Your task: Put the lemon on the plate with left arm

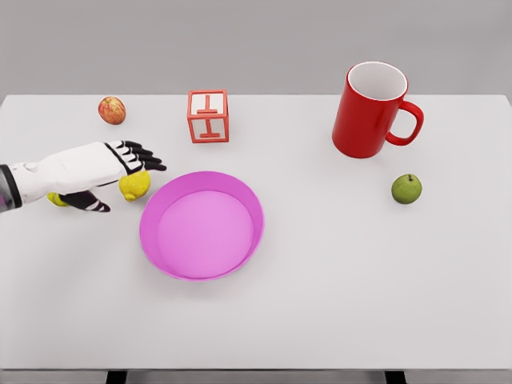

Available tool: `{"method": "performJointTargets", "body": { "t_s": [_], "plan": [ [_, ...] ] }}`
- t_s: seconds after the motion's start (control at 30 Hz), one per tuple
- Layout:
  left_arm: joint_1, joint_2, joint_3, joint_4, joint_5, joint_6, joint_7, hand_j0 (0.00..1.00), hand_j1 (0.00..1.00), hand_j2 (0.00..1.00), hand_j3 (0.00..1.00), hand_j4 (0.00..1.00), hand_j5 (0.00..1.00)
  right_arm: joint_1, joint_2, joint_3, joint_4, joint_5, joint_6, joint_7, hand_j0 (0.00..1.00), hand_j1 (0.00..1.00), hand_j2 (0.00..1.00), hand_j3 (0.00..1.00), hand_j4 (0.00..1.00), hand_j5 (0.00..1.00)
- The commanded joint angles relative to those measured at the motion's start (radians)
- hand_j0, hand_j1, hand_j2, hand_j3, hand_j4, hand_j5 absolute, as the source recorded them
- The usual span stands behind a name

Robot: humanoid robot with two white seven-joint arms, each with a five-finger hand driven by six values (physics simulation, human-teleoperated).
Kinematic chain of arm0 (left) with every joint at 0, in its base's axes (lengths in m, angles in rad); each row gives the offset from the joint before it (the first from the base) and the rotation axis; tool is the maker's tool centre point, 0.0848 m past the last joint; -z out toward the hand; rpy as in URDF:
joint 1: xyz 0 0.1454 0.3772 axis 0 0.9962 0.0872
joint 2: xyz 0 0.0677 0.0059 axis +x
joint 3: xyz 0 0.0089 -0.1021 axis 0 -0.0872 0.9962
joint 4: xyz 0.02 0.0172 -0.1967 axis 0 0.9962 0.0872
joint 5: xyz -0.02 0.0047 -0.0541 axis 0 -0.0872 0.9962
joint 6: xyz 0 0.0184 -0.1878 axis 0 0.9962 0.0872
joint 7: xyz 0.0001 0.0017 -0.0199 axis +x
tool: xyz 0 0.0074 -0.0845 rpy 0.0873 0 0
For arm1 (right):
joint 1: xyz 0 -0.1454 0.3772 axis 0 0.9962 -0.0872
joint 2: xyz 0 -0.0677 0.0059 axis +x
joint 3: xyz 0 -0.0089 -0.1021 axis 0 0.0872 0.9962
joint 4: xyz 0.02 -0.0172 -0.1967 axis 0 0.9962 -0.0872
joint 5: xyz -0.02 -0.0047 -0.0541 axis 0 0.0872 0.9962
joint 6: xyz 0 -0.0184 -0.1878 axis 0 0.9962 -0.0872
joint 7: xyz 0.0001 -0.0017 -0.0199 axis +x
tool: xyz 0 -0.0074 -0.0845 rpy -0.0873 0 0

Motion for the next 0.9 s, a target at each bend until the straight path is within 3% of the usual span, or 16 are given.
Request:
{"method": "performJointTargets", "body": {
  "t_s": [0.0,0.1,0.87],
  "plan": [
    [-0.006,-0.012,-0.022,0.033,0.002,0.002,0.0,1.0,1.0,1.0,1.0,1.0,1.0,0.0,0.0,0.0,-0.001,0.0,0.0,0.0,1.0,1.0,1.0,1.0,1.0,1.0],
    [-0.048,-0.012,-0.073,0.077,0.001,0.002,0.0,1.0,1.0,1.0,1.0,1.0,1.0,0.0,0.0,0.0,0.001,0.0,0.0,0.0,1.0,1.0,1.0,1.0,1.0,1.0],
    [-0.091,-0.058,-0.079,0.188,-0.041,0.013,0.0,1.0,1.0,1.0,1.0,1.0,1.0,0.0,0.0,0.0,0.001,0.0,0.0,0.0,1.0,1.0,1.0,1.0,1.0,1.0]
  ]
}}
